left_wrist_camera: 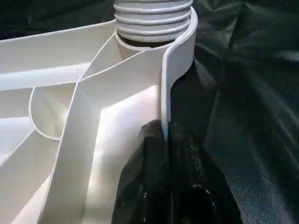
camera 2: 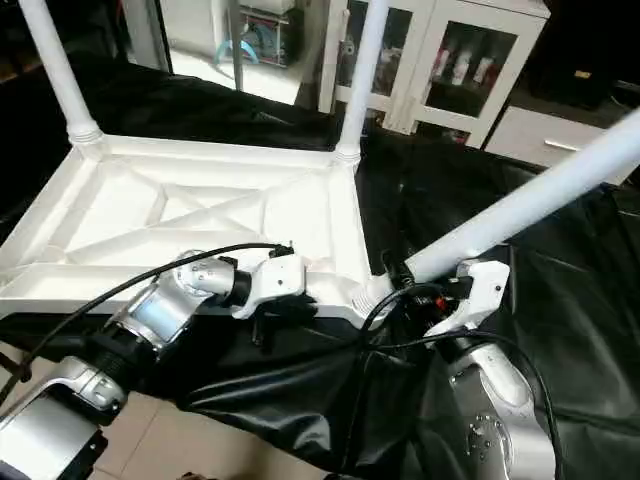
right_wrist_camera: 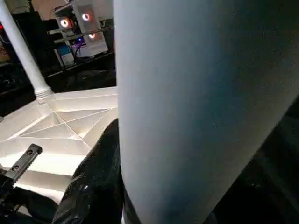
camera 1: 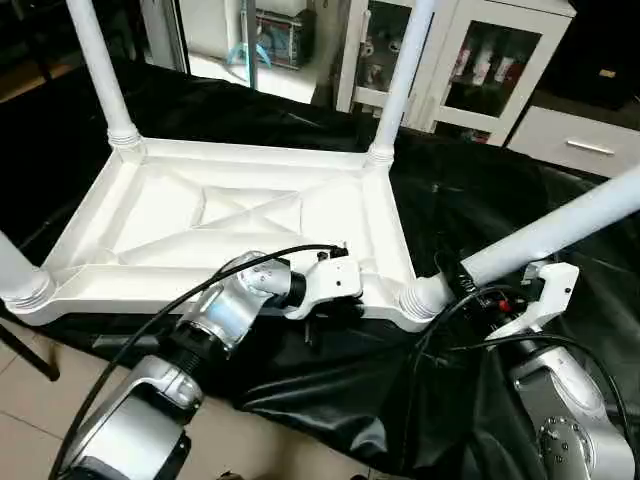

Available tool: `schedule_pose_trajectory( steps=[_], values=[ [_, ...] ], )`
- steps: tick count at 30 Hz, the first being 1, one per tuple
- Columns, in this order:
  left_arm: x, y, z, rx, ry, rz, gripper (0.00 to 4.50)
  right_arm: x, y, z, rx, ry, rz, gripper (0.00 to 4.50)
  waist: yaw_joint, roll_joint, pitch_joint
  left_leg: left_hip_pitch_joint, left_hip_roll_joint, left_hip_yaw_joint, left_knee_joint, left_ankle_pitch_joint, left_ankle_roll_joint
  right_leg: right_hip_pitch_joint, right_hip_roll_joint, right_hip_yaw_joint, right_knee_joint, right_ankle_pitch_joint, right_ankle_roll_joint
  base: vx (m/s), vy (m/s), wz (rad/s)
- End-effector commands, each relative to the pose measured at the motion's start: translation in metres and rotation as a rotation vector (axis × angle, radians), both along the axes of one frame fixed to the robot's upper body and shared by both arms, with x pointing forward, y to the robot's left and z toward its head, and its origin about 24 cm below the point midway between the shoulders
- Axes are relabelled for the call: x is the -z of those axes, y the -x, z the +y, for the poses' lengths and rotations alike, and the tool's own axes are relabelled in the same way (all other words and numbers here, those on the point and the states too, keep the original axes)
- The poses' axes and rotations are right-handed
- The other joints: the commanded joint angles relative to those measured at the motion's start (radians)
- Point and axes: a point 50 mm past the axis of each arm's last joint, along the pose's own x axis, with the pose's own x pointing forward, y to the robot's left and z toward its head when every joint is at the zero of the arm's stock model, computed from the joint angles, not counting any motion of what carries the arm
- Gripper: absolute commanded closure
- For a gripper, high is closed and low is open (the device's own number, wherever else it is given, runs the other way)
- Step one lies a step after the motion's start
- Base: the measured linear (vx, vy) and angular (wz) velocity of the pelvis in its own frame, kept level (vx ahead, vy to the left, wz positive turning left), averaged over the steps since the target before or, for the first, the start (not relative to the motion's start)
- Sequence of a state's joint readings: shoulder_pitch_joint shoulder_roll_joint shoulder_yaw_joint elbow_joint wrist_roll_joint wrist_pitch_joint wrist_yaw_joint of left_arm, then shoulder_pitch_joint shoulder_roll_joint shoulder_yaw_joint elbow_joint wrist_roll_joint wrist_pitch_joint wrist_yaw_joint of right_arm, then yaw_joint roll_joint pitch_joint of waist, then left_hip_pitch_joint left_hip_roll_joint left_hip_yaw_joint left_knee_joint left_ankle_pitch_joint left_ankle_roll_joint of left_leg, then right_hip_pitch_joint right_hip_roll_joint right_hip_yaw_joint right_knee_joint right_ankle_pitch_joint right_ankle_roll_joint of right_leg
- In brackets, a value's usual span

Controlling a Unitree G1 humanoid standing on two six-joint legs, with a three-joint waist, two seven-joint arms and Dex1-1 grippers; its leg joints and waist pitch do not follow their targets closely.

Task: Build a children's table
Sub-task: Insert table leg to table base

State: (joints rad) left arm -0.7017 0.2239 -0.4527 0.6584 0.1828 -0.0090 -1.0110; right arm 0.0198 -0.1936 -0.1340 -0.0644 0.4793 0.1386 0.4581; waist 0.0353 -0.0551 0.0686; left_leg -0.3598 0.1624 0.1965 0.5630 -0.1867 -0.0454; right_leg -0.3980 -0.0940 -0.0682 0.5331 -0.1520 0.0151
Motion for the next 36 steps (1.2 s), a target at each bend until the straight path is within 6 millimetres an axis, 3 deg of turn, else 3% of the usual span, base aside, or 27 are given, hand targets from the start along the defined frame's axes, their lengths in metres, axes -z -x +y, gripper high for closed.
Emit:
schedule_pose_trajectory(
  steps=[1, 3, 5, 7, 9, 11, 14, 15, 17, 19, 22, 26, 30, 33, 36],
  values=[
    [-0.002, -0.011, 0.013, -0.126, 0.002, -0.05, 4.5, 0.029, 0.009, -0.015, 0.04, 0.122, 0.171, 2.67, -0.009, 0.003, -0.029, 0.017, 0.074, -0.06, -0.093, -0.549, -0.016, 0.006, -0.077, 0.034, -0.096, -0.697, -0.064, 0.0, 0.0, 0.0],
    [-0.001, -0.01, 0.013, -0.104, -0.003, -0.045, 4.5, 0.029, 0.006, -0.013, -0.013, 0.178, 0.203, 2.67, -0.012, 0.003, -0.037, 0.007, 0.077, -0.064, -0.098, -0.516, -0.021, 0.018, -0.078, 0.035, -0.083, -0.637, -0.072, 0.0, 0.0, 0.0],
    [-0.001, -0.009, 0.014, -0.097, -0.006, -0.041, 4.5, 0.029, 0.003, -0.012, -0.045, 0.209, 0.223, 2.67, -0.008, 0.004, -0.037, 0.014, 0.077, -0.056, -0.094, -0.502, -0.018, 0.008, -0.076, 0.041, -0.083, -0.588, -0.095, 0.0, 0.0, 0.0],
    [0.001, -0.008, 0.016, -0.086, -0.016, -0.037, 4.5, 0.022, -0.004, -0.01, -0.104, 0.264, 0.228, 2.67, -0.011, 0.001, -0.038, 0.011, 0.077, -0.053, -0.093, -0.496, -0.011, 0.013, -0.076, 0.041, -0.08, -0.579, -0.107, 0.0, 0.0, 0.0],
    [0.001, -0.009, 0.017, -0.087, -0.019, -0.038, 4.5, 0.018, -0.008, -0.01, -0.15, 0.295, 0.245, 2.67, -0.007, 0.002, -0.039, 0.016, 0.077, -0.05, -0.09, -0.488, -0.011, 0.008, -0.078, 0.043, -0.082, -0.569, -0.113, 0.0, 0.0, 0.0],
    [0.002, -0.009, 0.017, -0.088, -0.021, -0.039, 4.5, 0.018, -0.009, -0.009, -0.195, 0.326, 0.277, 2.67, -0.008, -0.004, -0.041, 0.012, 0.077, -0.05, -0.09, -0.474, -0.006, 0.014, -0.076, 0.042, -0.078, -0.558, -0.116, 0.0, 0.0, 0.0],
    [0.002, -0.009, 0.018, -0.089, -0.023, -0.041, 4.5, 0.015, -0.01, -0.008, -0.266, 0.378, 0.319, 2.67, 0.0, -0.003, -0.045, 0.018, 0.079, -0.042, -0.084, -0.431, 0.003, 0.01, -0.077, 0.048, -0.073, -0.51, -0.135, 0.0, 0.0, 0.0],
    [0.002, -0.009, 0.018, -0.09, -0.023, -0.041, 4.5, 0.015, -0.009, -0.009, -0.281, 0.384, 0.341, 2.67, 0.0, -0.009, -0.046, 0.016, 0.079, -0.04, -0.083, -0.418, 0.006, 0.012, -0.075, 0.048, -0.071, -0.493, -0.14, 0.0, 0.0, 0.0],
    [0.002, -0.01, 0.018, -0.092, -0.024, -0.042, 4.5, 0.017, -0.008, -0.009, -0.322, 0.403, 0.388, 2.67, 0.003, -0.011, -0.045, 0.014, 0.079, -0.038, -0.082, -0.405, 0.01, 0.011, -0.076, 0.05, -0.068, -0.483, -0.143, 0.0, 0.0, 0.0],
    [0.002, -0.01, 0.018, -0.094, -0.024, -0.042, 4.5, 0.018, -0.007, -0.008, -0.342, 0.408, 0.421, 2.67, 0.008, -0.009, -0.045, 0.021, 0.079, -0.035, -0.078, -0.406, 0.013, 0.007, -0.075, 0.052, -0.068, -0.495, -0.146, 0.0, 0.0, 0.0],
    [0.002, -0.01, 0.018, -0.095, -0.023, -0.043, 4.5, 0.022, -0.006, -0.007, -0.351, 0.394, 0.479, 2.67, 0.008, -0.011, -0.045, 0.014, 0.079, -0.038, -0.08, -0.388, 0.011, 0.014, -0.074, 0.05, -0.064, -0.492, -0.142, 0.0, 0.0, 0.0],
    [0.002, -0.011, 0.018, -0.093, -0.023, -0.043, 4.5, 0.032, -0.007, -0.008, -0.316, 0.362, 0.554, 2.68, 0.006, -0.007, -0.044, 0.016, 0.077, -0.042, -0.081, -0.422, 0.0, 0.011, -0.076, 0.047, -0.071, -0.563, -0.116, 0.0, 0.0, 0.0],
    [0.002, -0.01, 0.017, -0.085, -0.022, -0.041, 4.5, 0.037, -0.015, -0.017, -0.22, 0.279, 0.583, 2.68, -0.008, -0.006, -0.038, 0.028, 0.072, -0.055, -0.081, -0.536, -0.026, 0.001, -0.075, 0.032, -0.091, -0.693, -0.07, 0.0, 0.0, 0.0],
    [0.002, -0.01, 0.017, -0.079, -0.023, -0.039, 4.5, 0.042, -0.016, -0.022, -0.193, 0.257, 0.614, 2.68, -0.019, -0.004, -0.038, 0.026, 0.072, -0.067, -0.085, -0.587, -0.038, 0.006, -0.075, 0.022, -0.097, -0.716, -0.048, 0.0, 0.0, 0.0],
    [0.002, -0.01, 0.017, -0.078, -0.023, -0.038, 4.5, 0.048, -0.014, -0.027, -0.178, 0.253, 0.64, 2.68, -0.022, 0.002, -0.037, 0.03, 0.076, -0.074, -0.09, -0.626, -0.05, 0.011, -0.076, 0.014, -0.101, -0.664, -0.064, 0.0, 0.0, 0.0]
  ],
)
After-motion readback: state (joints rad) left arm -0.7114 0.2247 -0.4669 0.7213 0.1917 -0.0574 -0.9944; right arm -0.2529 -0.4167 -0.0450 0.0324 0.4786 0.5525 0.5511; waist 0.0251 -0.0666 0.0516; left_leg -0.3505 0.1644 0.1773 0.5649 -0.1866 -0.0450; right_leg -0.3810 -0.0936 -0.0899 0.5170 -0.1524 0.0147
